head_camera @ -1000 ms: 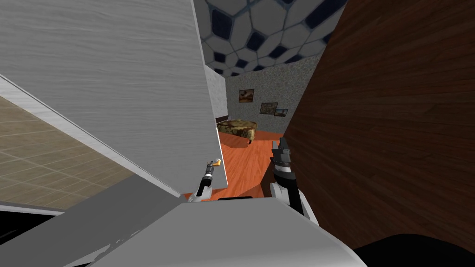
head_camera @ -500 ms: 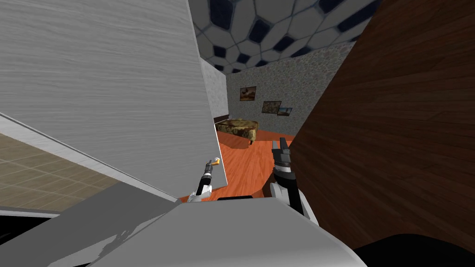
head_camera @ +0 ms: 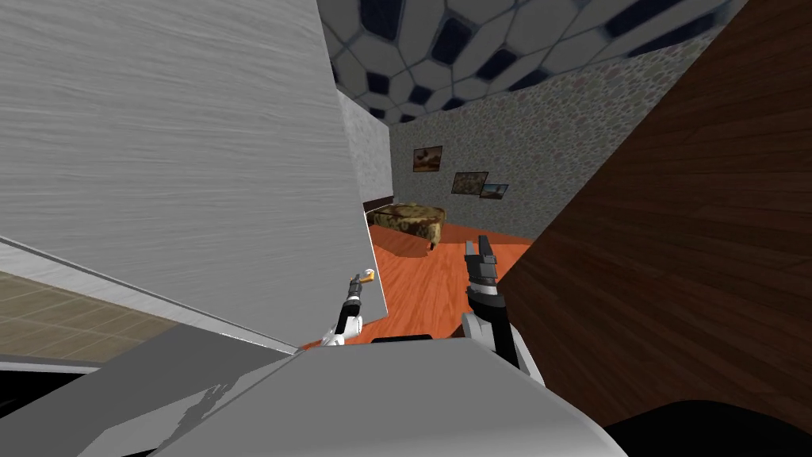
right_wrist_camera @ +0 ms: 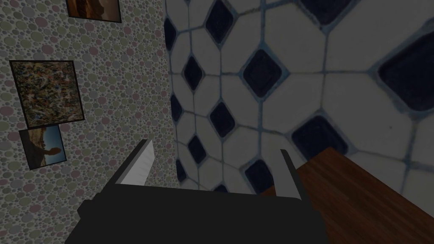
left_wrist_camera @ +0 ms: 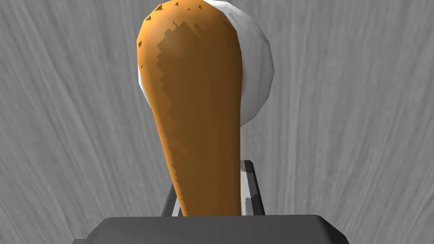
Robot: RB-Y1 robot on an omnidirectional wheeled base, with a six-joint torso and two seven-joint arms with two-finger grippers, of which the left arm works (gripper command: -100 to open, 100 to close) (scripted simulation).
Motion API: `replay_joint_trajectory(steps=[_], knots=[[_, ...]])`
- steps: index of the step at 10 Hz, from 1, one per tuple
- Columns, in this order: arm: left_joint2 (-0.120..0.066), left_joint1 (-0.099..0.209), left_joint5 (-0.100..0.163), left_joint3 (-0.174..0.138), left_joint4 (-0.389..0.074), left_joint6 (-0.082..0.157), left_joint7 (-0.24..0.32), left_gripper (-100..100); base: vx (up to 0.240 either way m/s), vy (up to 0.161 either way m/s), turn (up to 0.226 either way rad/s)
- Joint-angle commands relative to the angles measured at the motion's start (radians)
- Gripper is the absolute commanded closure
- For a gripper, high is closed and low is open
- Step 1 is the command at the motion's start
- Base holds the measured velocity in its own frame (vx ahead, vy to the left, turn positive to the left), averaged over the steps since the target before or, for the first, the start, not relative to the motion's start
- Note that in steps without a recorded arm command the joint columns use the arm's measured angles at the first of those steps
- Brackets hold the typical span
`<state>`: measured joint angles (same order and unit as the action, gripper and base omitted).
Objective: Push the door open
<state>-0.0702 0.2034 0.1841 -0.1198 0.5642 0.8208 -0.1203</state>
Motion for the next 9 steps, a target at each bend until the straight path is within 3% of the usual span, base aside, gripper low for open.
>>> replay_joint_trajectory(steps=[1, 5, 9], knots=[[-0.007, -0.004, 0.014, -0.028, 0.014, 0.005, -0.024, 100, 0.228, -0.053, 0.135], [0.012, -0.002, 0.032, -0.061, 0.015, 0.010, -0.057, 100, 0.188, -0.040, 0.075], [0.061, 0.001, 0.059, -0.111, 0.016, 0.018, -0.108, 100, 0.206, -0.049, 0.105]])
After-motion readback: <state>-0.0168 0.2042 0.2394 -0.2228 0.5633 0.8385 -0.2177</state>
